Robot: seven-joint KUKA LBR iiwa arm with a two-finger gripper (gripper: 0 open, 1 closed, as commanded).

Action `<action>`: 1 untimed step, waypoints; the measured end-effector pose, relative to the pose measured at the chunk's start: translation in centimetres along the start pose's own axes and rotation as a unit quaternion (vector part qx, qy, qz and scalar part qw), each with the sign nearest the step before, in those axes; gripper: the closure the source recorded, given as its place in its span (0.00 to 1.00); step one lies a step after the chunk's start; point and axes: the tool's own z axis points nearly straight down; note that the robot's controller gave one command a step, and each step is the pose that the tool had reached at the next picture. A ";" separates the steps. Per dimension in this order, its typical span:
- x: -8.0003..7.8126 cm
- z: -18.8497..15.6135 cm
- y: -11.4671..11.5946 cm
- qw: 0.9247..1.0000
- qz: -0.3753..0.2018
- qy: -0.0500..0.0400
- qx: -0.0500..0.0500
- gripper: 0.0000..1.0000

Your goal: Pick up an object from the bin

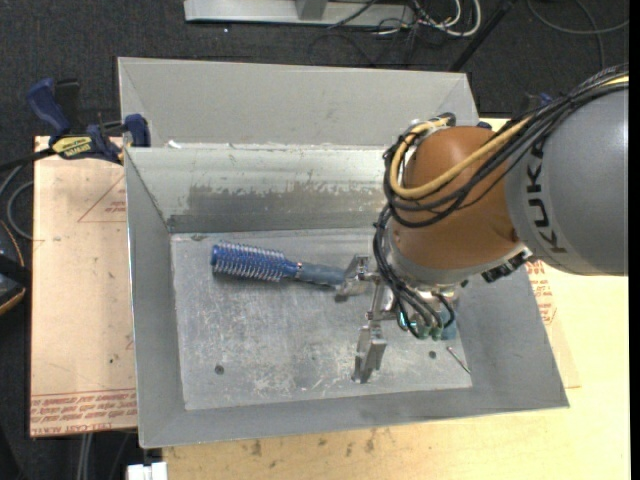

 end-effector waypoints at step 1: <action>-5.5 5.6 5.0 1.000 -0.006 -0.004 -0.001 0.00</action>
Offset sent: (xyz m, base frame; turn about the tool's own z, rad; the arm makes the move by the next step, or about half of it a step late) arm 0.0534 0.0468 -0.0529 -0.0048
